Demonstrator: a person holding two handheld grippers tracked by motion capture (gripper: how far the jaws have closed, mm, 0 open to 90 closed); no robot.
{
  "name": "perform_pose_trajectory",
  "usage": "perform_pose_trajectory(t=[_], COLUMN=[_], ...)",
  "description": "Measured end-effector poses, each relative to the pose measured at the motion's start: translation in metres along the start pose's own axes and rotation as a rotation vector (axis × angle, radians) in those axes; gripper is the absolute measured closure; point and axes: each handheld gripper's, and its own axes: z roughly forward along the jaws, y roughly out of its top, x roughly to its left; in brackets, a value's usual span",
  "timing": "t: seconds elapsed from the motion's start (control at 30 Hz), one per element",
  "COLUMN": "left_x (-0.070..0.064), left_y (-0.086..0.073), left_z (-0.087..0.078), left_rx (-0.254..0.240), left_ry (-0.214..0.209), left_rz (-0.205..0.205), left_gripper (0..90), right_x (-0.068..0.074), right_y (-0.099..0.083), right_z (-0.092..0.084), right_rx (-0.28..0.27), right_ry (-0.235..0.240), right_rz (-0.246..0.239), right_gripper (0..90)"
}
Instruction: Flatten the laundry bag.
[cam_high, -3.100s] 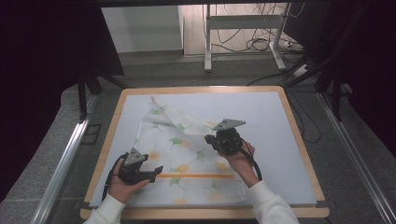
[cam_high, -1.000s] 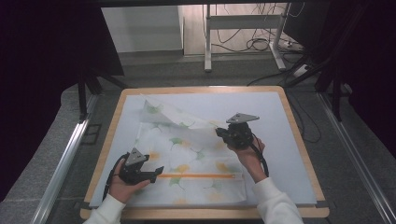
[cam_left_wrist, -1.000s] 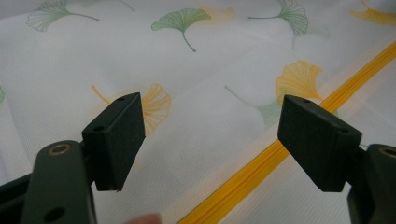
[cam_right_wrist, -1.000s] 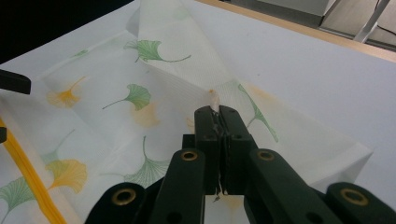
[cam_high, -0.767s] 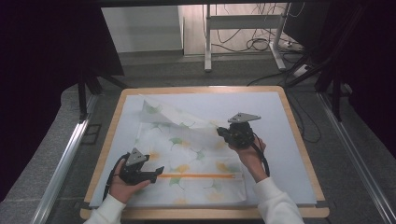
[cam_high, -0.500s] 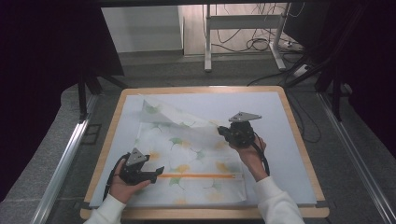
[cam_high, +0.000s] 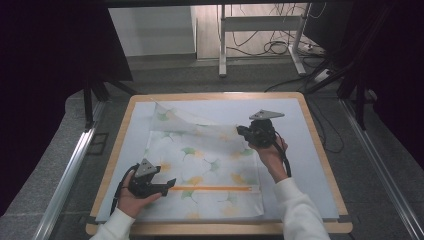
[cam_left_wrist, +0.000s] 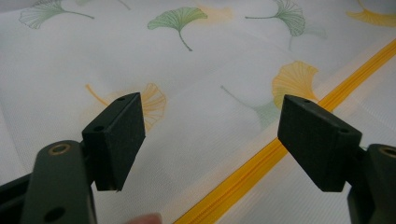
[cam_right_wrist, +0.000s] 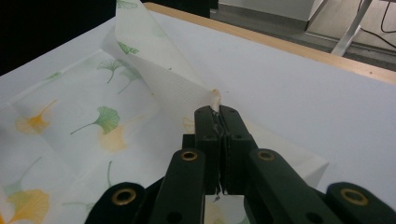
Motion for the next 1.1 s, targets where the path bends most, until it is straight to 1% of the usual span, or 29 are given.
perform_pose_trajectory(t=[0.1, 0.17, 0.2, 0.27, 0.3, 0.37, 0.4, 0.47, 0.53, 0.6, 0.63, 0.67, 0.7, 0.73, 0.8, 0.87, 0.9, 0.93, 0.97, 1.0, 1.03, 1.07, 1.1], left_x=[0.000, 0.000, 0.000, 0.000, 0.000, 0.001, 0.001, 0.001, 0.001, 0.001, 0.001, 0.002, 0.002, 0.002, 0.002, 0.002, 0.002, 0.002, 0.002, 0.002, 0.002, 0.002, 0.003], left_y=[0.000, 0.000, 0.000, 0.000, 0.000, 0.000, 0.000, 0.000, 0.000, 0.000, 0.000, 0.000, 0.000, 0.000, 0.000, 0.000, 0.000, 0.000, 0.000, 0.000, 0.000, 0.000, 0.000], left_z=[0.000, 0.000, 0.000, 0.000, 0.000, 0.000, 0.000, 0.000, -0.001, -0.001, -0.001, -0.001, -0.001, -0.001, -0.001, -0.001, -0.001, -0.001, -0.001, -0.001, -0.001, -0.001, -0.001], left_rx=[-0.001, -0.001, -0.002, -0.003, -0.002, -0.004, -0.004, -0.005, -0.006, -0.006, -0.007, -0.007, -0.007, -0.007, -0.008, -0.009, -0.009, -0.010, -0.010, -0.010, -0.010, -0.010, -0.010], left_ry=[-0.001, -0.002, -0.002, -0.002, -0.001, -0.002, -0.002, -0.003, -0.003, -0.003, -0.004, -0.004, -0.004, -0.004, -0.003, -0.003, -0.003, -0.003, -0.003, -0.003, -0.003, -0.004, -0.004], left_rz=[-0.002, -0.002, -0.003, -0.003, -0.003, -0.007, -0.007, -0.008, -0.008, -0.010, -0.010, -0.011, -0.012, -0.012, -0.012, -0.013, -0.013, -0.015, -0.015, -0.015, -0.015, -0.015, -0.015], left_gripper=[23.0, 23.0, 22.9, 23.0, 22.9, 22.9, 22.9, 22.9, 22.9, 22.9, 22.9, 22.9, 22.9, 22.9, 22.9, 22.9, 22.9, 22.9, 22.9, 22.9, 22.9, 22.9, 22.9], right_x=[-0.005, -0.010, -0.014, -0.016, -0.021, -0.026, -0.026, -0.031, -0.038, -0.040, -0.045, -0.045, -0.049, -0.049, -0.055, -0.058, -0.061, -0.068, -0.068, -0.071, -0.075, -0.078, -0.082], right_y=[0.002, 0.004, 0.005, 0.006, 0.010, 0.014, 0.014, 0.017, 0.021, 0.022, 0.024, 0.024, 0.027, 0.027, 0.030, 0.031, 0.031, 0.032, 0.032, 0.032, 0.032, 0.031, 0.029], right_z=[0.004, 0.009, 0.014, 0.017, 0.021, 0.025, 0.025, 0.029, 0.034, 0.036, 0.039, 0.039, 0.042, 0.042, 0.049, 0.051, 0.054, 0.060, 0.060, 0.063, 0.065, 0.067, 0.068], right_rx=[-0.001, 0.013, 0.010, 0.011, 0.013, 0.014, 0.014, 0.018, 0.017, 0.017, 0.020, 0.020, 0.026, 0.026, 0.035, 0.037, 0.042, 0.050, 0.050, 0.050, 0.052, 0.051, 0.035], right_ry=[-0.003, 0.001, -0.007, -0.012, -0.023, -0.025, -0.025, -0.034, -0.045, -0.049, -0.058, -0.058, -0.069, -0.069, -0.088, -0.092, -0.097, -0.116, -0.116, -0.124, -0.141, -0.182, -0.244], right_rz=[-0.003, 0.004, 0.006, 0.005, 0.002, 0.021, 0.021, 0.020, 0.036, 0.039, 0.049, 0.049, 0.053, 0.053, 0.066, 0.069, 0.075, 0.091, 0.091, 0.103, 0.114, 0.128, 0.155], right_gripper=[86.6, 86.6, 86.6, 86.6, 86.6, 86.6, 86.6, 86.6, 86.6, 86.6, 86.5, 86.5, 86.5, 86.5, 86.5, 86.4, 86.4, 86.1, 86.1, 85.6, 84.0, 76.8, 62.8])
